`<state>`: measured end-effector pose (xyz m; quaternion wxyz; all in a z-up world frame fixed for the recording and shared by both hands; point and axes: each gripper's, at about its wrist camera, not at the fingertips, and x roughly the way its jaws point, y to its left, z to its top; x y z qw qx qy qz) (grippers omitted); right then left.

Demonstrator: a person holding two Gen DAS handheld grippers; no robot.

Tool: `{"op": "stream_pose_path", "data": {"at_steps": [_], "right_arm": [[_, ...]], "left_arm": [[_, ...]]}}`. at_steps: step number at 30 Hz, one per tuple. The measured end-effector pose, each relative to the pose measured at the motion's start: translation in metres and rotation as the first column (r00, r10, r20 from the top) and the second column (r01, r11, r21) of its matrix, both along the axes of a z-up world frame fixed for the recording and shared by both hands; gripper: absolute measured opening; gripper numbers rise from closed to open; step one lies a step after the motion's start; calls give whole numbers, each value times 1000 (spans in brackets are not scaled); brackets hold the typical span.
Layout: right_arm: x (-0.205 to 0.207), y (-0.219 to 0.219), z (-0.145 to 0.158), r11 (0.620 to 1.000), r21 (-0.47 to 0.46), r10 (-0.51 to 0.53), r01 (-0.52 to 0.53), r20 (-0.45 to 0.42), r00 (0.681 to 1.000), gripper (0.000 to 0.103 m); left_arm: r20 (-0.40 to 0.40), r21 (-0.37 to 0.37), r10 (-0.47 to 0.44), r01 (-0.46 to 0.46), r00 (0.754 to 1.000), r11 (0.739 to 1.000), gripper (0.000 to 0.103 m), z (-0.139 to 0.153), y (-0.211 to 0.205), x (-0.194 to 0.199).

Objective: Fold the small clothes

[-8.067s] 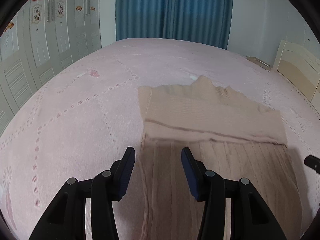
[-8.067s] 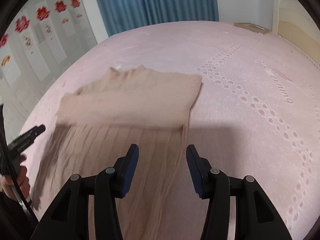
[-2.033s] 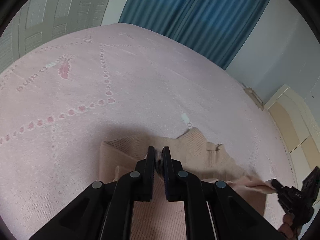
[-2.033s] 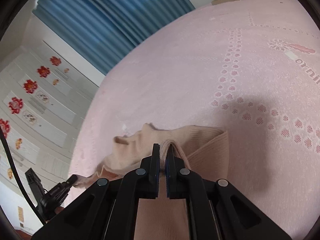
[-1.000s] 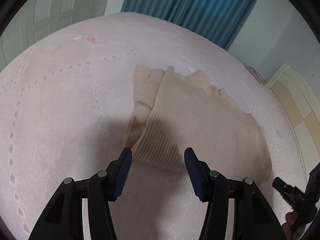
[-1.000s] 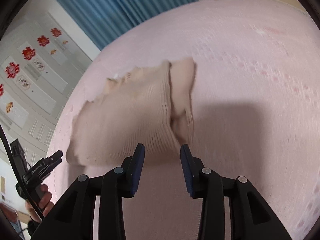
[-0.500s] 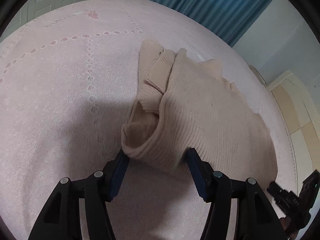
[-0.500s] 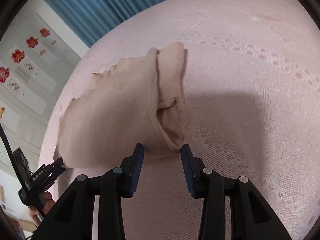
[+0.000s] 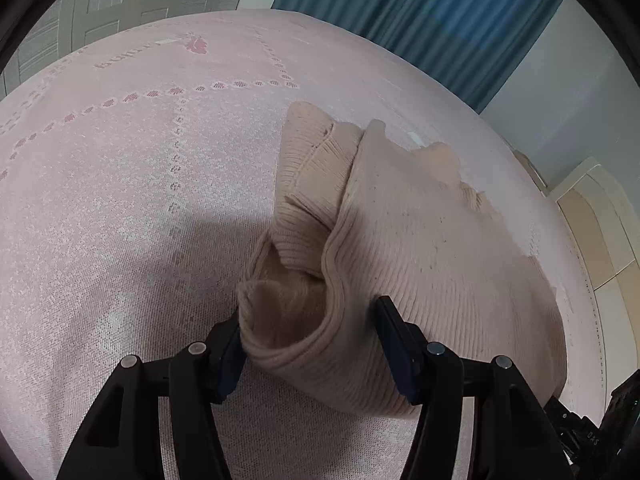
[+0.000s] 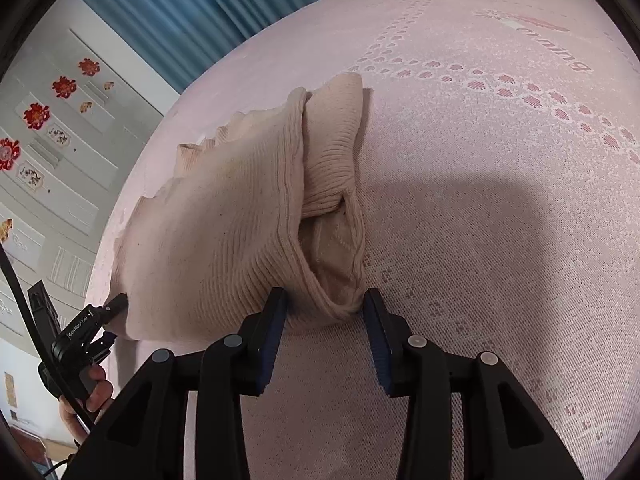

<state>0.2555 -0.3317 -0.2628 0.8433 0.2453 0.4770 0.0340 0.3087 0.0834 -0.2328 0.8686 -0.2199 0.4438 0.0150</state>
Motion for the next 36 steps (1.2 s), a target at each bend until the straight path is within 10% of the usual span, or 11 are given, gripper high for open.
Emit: {"op": "stream_pose_path", "data": {"at_steps": [16,20,36], "right_arm": [[19,5,-7,1000,-11,-5,5,41,999,48],[23,9,-8,999,-47,-9,11,42,999,18],[0,-24,19,986,158,-62,45,103,993,10]], "left_arm": [[-3,-22,11,-11,1000,1000,44,2,6,-8],[-4,-44,4,-4,1000,999,24,1,7,-8],[43,-34,-9,10,999,999,10,22,-3,-45]]}}
